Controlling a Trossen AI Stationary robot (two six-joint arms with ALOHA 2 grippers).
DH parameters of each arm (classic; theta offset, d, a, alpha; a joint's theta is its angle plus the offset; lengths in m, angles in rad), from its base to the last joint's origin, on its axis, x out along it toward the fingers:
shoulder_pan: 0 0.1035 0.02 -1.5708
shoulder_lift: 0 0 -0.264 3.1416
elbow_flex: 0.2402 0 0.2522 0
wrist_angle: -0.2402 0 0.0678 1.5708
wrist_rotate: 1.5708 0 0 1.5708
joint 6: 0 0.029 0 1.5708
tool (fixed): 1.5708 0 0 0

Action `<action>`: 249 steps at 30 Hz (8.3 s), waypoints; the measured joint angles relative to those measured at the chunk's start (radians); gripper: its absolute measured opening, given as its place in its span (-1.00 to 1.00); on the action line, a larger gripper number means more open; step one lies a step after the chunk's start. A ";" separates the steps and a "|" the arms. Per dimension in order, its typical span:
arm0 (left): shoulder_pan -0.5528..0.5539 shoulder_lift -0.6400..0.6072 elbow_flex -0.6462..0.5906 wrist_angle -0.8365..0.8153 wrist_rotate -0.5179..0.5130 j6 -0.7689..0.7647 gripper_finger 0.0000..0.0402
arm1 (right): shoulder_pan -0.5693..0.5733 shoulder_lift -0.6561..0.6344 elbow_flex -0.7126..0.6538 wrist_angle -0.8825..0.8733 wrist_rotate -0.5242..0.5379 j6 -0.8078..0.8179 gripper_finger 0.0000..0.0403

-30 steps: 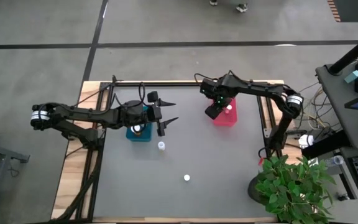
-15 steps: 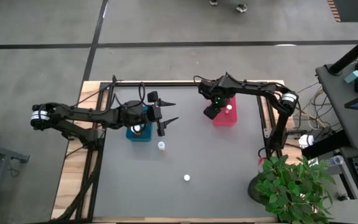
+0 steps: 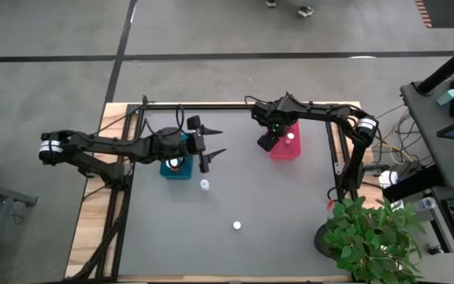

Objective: Pick and place medicine bottles into bin by pill shape (circle, oval)
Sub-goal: Put the orange tablet bottle into the red bin, then put the transparent capsule bottle into the blue bin

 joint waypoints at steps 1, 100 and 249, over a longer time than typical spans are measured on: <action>0.000 0.000 0.000 0.000 0.000 0.000 0.29 | 0.000 0.000 -0.003 0.000 0.000 -0.001 -0.43; -0.005 0.000 -0.006 -0.001 0.001 -0.161 0.29 | 0.715 -0.291 -0.583 1.379 0.035 -0.349 -0.26; -0.055 0.040 0.214 -1.304 -0.046 -0.566 -0.36 | 0.583 -0.629 -0.883 1.601 -0.056 -0.682 -0.28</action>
